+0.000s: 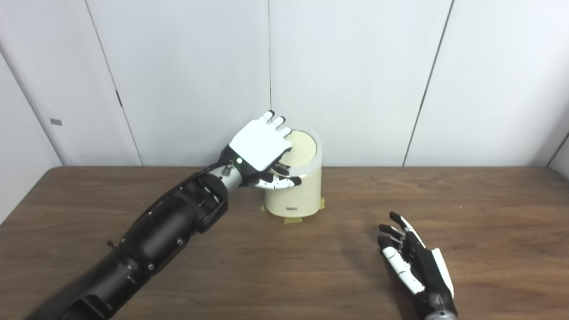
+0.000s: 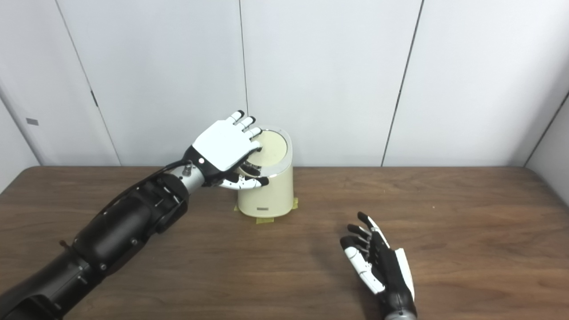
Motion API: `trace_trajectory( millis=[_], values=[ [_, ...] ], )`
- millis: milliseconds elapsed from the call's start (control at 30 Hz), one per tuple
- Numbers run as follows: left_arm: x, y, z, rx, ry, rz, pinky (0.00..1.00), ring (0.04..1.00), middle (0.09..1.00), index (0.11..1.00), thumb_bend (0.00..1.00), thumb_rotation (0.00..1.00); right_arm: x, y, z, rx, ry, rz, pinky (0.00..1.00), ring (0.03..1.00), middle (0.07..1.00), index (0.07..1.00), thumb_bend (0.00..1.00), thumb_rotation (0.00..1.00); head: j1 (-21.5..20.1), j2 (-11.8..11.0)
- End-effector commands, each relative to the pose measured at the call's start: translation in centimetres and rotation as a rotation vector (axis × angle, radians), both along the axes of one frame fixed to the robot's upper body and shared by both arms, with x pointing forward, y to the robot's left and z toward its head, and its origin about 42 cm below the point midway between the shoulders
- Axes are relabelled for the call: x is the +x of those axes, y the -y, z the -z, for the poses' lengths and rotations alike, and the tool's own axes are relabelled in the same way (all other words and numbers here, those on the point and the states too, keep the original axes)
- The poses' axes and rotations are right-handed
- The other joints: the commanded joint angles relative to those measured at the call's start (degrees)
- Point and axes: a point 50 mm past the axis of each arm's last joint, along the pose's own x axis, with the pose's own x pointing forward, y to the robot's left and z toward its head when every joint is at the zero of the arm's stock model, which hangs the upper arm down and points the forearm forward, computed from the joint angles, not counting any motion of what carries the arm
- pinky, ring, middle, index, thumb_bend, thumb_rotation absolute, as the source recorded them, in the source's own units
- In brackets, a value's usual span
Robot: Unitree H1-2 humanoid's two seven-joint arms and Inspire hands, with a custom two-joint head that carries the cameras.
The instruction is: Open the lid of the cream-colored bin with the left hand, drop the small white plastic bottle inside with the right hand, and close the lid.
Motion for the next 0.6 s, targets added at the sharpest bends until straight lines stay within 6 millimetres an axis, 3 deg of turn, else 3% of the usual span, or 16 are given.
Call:
trace_trajectory(
  millis=[0, 300, 567],
  values=[
    [-0.3, -0.5, 2.4, 0.065, -0.104, -0.012, 1.00, 0.975, 0.929, 0.767, 0.51, 1.00, 0.2, -0.2, -1.0, -0.003, 0.029, -0.005, 0.68, 0.762, 0.808, 0.895, 0.52, 0.70, -0.13, 0.12],
    [-0.5, -0.8, 1.7, -0.008, -0.128, 0.005, 1.00, 0.936, 0.896, 0.734, 0.49, 1.00, 0.2, -0.2, -1.1, -0.008, 0.026, -0.002, 0.68, 0.759, 0.804, 0.897, 0.52, 0.70, -0.39, 0.55],
    [-0.5, -1.7, -1.3, -0.234, -0.106, 0.032, 0.95, 0.887, 0.829, 0.694, 0.46, 1.00, 0.2, -0.1, -1.0, -0.013, 0.022, -0.003, 0.67, 0.744, 0.800, 0.899, 0.52, 0.72, -0.16, 0.50]
  ],
)
